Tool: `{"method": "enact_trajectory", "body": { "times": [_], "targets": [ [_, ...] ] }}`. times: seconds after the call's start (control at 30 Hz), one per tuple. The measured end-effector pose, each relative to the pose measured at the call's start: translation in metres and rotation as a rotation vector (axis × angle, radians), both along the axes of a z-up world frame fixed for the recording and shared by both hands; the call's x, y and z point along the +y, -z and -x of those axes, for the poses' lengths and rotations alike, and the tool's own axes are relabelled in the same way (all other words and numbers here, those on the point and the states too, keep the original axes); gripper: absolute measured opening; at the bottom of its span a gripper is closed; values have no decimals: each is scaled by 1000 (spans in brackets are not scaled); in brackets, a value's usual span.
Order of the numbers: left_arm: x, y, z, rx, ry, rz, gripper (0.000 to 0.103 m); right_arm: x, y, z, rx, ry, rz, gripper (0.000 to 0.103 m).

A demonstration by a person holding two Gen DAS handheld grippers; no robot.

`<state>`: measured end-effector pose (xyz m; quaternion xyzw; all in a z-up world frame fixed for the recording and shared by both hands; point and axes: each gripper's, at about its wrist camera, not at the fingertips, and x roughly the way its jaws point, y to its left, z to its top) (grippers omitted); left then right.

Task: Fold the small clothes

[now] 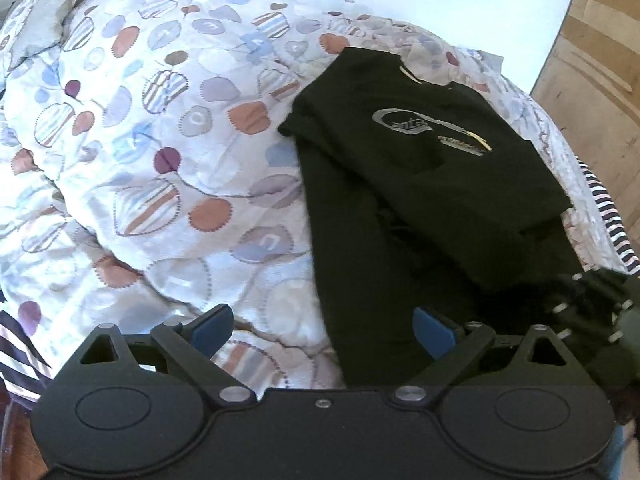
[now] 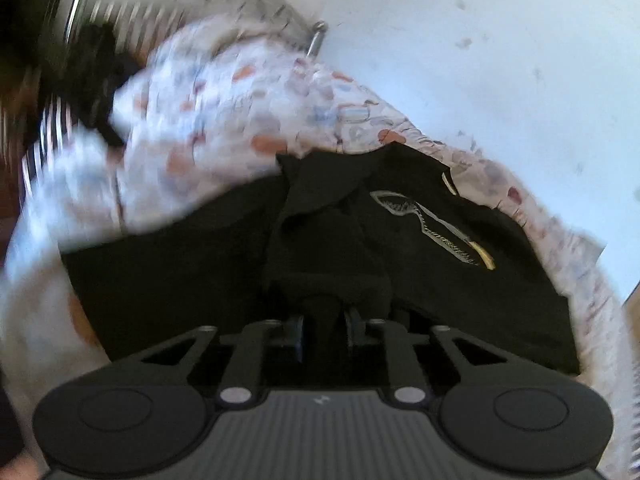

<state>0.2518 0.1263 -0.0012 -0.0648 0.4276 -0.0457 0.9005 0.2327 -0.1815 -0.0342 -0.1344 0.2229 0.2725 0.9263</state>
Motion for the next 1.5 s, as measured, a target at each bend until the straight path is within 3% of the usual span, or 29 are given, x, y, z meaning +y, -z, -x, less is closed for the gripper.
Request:
{"method": "enact_trajectory", "body": {
  "times": [0.07,0.17,0.27,0.3,0.47,0.57,0.67,0.73,0.87,0.97,1.07,1.2,1.33,1.43,1.5],
  "targets": [
    [3,0,-3,-2,-5,-13,97,-41,-20,-21,152,13,-326,13],
    [4,2,-12,-4,-11,-37,97,-109,-33,-51,272,119,-716,12],
    [1,5,-24,-4,-5,-52,97,-163,-22,-81,378,218,-933,12],
    [0,6,-29,-4,-1,-56,97,-177,-15,-89,413,264,-965,12],
    [-10,12,-56,-12,36,-87,98,-213,25,-112,528,370,-933,13],
    [-12,15,-79,-28,49,-96,100,-219,42,-115,553,411,-890,20],
    [-14,15,-111,-61,62,-114,100,-218,54,-105,552,411,-888,41],
    [-16,11,-138,-89,70,-135,100,-219,56,-96,533,399,-882,64],
    [-31,-6,-204,-176,89,-191,100,-210,53,-83,453,398,-821,72],
    [-53,-12,-249,-222,137,-239,100,-206,46,-68,372,404,-751,88],
    [-78,-8,-291,-250,173,-325,95,-198,40,-58,298,413,-666,89],
    [-96,6,-339,-230,167,-390,74,-187,35,-53,222,408,-614,86],
    [-99,25,-379,-161,162,-361,53,-175,34,-53,182,380,-568,85],
    [-97,34,-398,-121,148,-279,53,-174,39,-54,189,374,-564,85],
    [-99,35,-405,-120,131,-279,53,-174,42,-55,199,371,-569,85]
  ]
}}
